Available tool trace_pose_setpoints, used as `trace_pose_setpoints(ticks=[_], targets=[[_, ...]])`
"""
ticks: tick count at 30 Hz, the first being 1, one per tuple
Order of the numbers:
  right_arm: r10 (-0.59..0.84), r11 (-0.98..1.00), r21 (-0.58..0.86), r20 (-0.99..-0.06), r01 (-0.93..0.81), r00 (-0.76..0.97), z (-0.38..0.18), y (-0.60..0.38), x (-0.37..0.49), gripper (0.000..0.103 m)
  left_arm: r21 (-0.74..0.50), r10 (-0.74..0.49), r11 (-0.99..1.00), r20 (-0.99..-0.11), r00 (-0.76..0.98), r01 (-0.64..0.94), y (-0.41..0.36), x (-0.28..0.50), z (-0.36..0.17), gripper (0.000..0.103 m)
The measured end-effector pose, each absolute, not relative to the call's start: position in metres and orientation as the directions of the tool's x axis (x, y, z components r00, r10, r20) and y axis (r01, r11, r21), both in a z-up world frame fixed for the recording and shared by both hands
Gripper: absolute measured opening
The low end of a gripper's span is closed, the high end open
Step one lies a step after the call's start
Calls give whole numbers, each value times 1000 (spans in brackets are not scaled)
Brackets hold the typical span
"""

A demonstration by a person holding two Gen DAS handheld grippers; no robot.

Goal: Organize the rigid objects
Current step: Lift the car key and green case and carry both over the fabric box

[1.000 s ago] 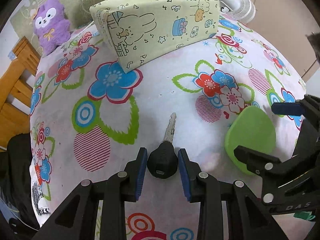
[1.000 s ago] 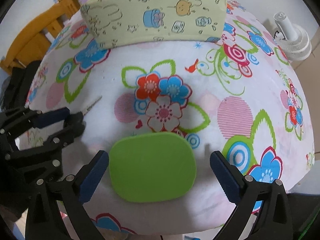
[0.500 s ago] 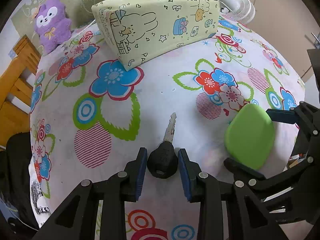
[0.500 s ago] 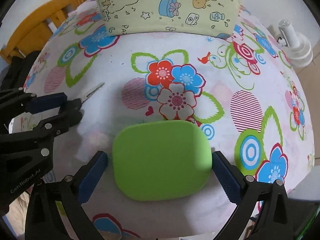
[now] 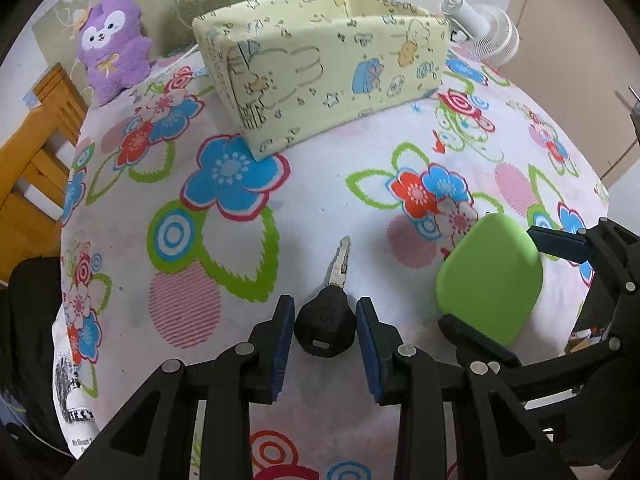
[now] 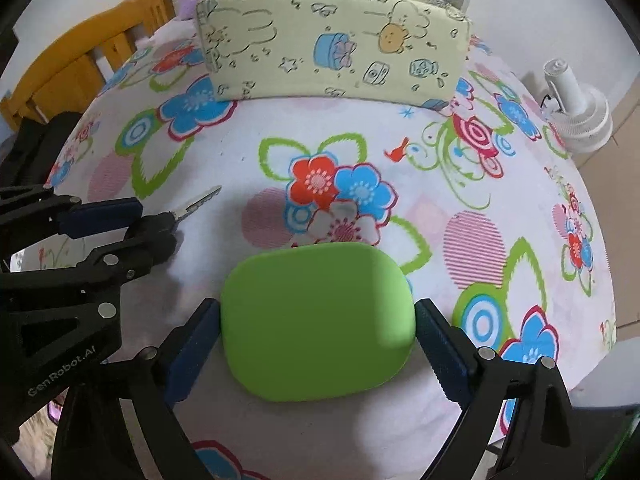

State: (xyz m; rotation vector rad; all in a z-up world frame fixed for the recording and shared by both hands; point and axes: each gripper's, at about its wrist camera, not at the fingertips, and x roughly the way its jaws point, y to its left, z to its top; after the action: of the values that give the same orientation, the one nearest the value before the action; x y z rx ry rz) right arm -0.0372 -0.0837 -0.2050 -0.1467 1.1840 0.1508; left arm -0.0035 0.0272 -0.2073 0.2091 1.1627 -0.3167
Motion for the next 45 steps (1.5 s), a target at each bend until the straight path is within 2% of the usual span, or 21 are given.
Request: trace_pose_setpoints(ticks=[9,10,11,18,28,32,37,45], targets=[[46,978,-39,-915,-203,400,-182,-87,-29,95,-12,-147,943,-911,384,332,28,2,-184,32],[47,979,-38,-914,-199,404,-180,-88,-28,95,-14,-150,943,-910,387,332,29,3,-181,24],[49,979,-36,-913,-199,404,-178,-87,-28,95,-16,-152,943,-910,387,333,28,3,-179,24],[55,982,-27,-905,-186,422,-166,-88,-23,96,-19,-153,947,-905,396,321,30,9,-172,24],[53,990,0,-926,-139,373,-188,-97,-22,95,-40,-144,950,-936,322,309,42,10,-199,35],[39,993,-4,-931,-117,363,-194,-103,-21,95,-42,-139,951,-943,303,306,41,7,-209,36],[41,994,2,-936,-110,350,-199,-107,-19,95,-67,-158,950,-946,284,304,39,2,-218,44],[42,994,6,-943,-110,329,-205,-108,-19,96,-15,-101,965,-943,318,261,34,-2,-220,48]])
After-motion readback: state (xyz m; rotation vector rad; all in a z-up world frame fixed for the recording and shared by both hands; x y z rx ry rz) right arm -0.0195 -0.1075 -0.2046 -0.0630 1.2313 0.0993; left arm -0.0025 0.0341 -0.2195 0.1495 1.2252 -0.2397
